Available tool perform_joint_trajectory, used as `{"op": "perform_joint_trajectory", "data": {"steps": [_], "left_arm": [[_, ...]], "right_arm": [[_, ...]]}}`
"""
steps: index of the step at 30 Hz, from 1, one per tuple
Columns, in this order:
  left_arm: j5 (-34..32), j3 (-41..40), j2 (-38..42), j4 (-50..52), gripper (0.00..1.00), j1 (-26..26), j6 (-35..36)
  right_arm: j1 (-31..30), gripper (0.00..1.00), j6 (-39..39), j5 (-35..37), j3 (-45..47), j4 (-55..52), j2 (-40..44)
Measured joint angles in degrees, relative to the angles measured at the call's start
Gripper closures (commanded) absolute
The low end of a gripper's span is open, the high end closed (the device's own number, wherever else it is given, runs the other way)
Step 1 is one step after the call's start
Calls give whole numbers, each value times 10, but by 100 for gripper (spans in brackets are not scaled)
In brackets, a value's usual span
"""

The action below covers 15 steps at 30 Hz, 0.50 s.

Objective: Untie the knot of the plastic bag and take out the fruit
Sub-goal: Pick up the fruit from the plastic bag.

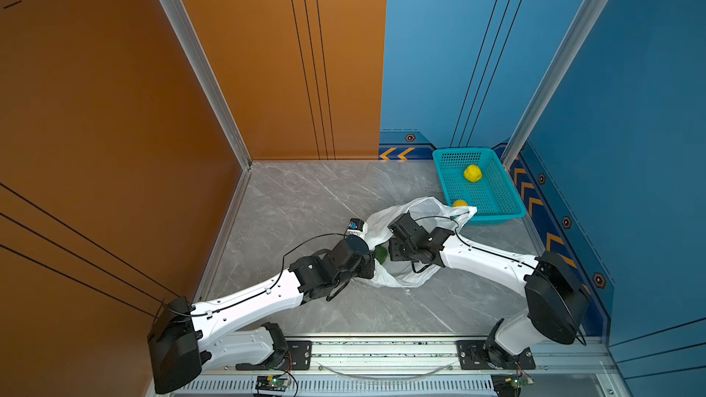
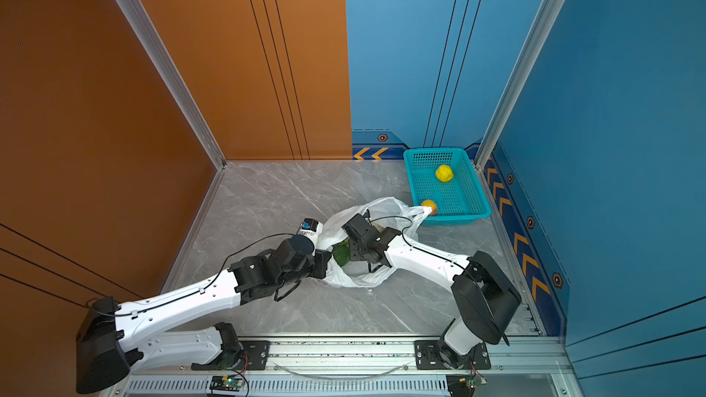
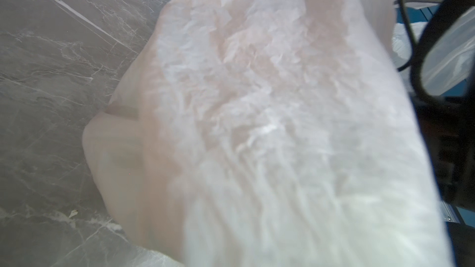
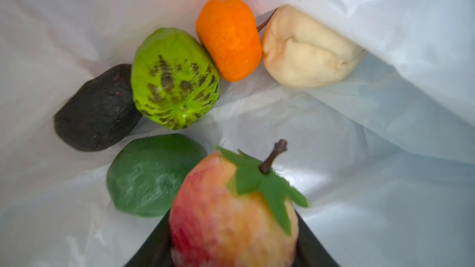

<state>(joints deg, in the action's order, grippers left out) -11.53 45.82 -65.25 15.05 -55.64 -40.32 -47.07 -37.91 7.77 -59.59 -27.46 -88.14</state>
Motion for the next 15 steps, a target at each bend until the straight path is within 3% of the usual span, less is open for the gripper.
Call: {"op": "perform_joint_trajectory", "data": {"steps": [15], "left_arm": [[-15,0,28,62,100,0,0]], "right_arm": [[-31,58,-18,-51,-85,-155,135]]}}
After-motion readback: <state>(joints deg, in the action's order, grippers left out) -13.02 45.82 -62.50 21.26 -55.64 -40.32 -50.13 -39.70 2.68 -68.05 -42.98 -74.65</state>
